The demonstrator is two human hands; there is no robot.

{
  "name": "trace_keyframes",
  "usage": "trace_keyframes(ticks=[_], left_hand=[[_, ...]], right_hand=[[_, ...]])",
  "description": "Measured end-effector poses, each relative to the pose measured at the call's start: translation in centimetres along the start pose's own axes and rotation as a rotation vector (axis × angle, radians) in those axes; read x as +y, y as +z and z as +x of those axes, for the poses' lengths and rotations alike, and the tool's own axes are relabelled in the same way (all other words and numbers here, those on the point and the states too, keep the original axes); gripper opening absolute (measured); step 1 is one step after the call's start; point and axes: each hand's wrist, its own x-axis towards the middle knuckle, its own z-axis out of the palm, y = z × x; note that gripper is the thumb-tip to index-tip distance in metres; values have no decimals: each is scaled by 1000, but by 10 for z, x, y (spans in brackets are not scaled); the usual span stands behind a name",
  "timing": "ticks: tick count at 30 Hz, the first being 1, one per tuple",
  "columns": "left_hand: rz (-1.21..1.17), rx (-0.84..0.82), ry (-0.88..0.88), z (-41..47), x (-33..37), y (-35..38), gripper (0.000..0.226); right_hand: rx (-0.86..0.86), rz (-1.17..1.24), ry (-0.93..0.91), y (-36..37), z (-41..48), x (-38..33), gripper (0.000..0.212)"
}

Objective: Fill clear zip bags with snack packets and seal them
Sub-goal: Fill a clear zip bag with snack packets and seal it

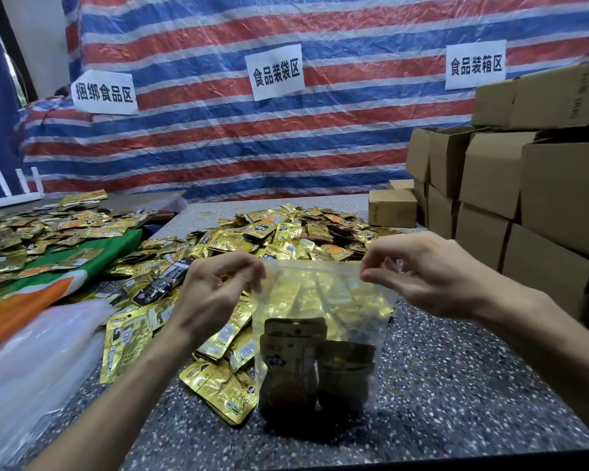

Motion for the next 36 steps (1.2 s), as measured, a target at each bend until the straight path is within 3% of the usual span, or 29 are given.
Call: trace_keyframes(ticks=[6, 13, 18, 20, 23, 24, 27, 28, 32, 36], left_hand=[[-12, 5, -19, 3, -3, 1, 20], [-33, 1, -31, 5, 1, 6, 19], [-35, 26, -10, 11, 9, 18, 18], [-98, 16, -27, 15, 15, 27, 18], [-107, -47, 4, 22, 28, 49, 17], [-88, -57, 28, 24, 32, 57, 16], [-30, -34, 58, 28, 39, 75, 10], [-29, -23, 51, 29, 40, 79, 7], [-13, -5, 15, 27, 38, 86, 43], [36, -35, 13, 18, 36, 86, 38]], right_hand=[[22, -1, 17, -7, -11, 8, 16], [127, 15, -5, -4, -25, 13, 48], [202, 147, 54, 8, -37, 25, 55], [128, 300, 134, 15, -37, 24, 57], [-195, 376, 257, 28, -29, 16, 94], [-306, 398, 293, 32, -25, 13, 92], [-408, 455, 326, 35, -16, 10, 18], [-357, 435, 347, 33, -12, 14, 22], [-87, 359, 513, 9, 2, 36, 34], [138, 186, 613, -15, 16, 67, 36]])
